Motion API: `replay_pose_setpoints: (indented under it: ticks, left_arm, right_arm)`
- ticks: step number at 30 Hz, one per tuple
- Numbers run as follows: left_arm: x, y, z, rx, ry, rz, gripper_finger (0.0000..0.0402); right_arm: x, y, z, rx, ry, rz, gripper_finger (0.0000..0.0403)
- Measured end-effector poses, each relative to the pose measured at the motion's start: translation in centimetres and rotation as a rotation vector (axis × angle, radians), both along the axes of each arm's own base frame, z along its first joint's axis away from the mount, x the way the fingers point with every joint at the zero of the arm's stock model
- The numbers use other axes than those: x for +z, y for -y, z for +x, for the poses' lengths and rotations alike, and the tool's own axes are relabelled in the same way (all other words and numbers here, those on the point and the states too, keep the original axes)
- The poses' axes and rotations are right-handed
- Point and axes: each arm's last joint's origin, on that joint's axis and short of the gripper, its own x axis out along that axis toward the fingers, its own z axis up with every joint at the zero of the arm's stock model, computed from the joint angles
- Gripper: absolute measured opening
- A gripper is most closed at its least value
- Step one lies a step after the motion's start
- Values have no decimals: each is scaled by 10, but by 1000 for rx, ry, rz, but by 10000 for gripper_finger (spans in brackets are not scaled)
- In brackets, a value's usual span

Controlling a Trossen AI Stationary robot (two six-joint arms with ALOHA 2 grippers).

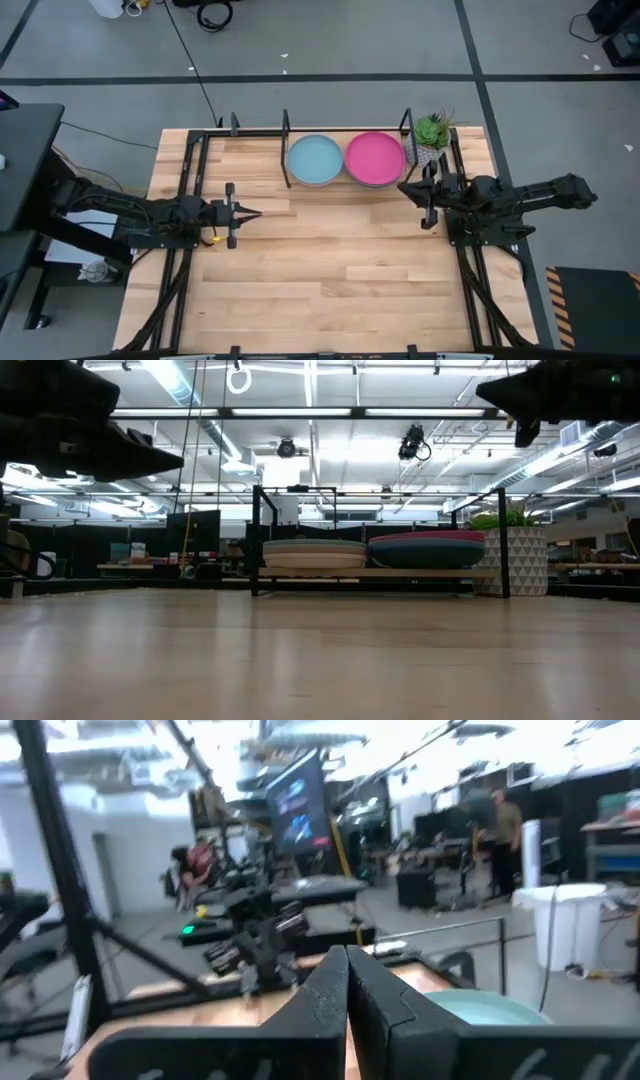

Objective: Place and stack plates onto a shelf
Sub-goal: Return to Home Position

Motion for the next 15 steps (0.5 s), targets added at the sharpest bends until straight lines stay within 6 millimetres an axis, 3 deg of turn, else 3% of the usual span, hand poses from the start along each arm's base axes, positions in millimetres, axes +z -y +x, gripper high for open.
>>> replay_pose_setpoints:
  ticks: [4,10,15]
  left_arm:
    - [1,0,-3,11,2,5,26]
    - [1,3,-3,-12,2,4,26]
    - [1,5,-4,-15,3,-24,26]
  right_arm:
    - [-15,5,-2,-52,68,-1,8]
    - [-38,12,-2,-103,23,32,8]
    - [-39,15,-2,-107,22,128,9]
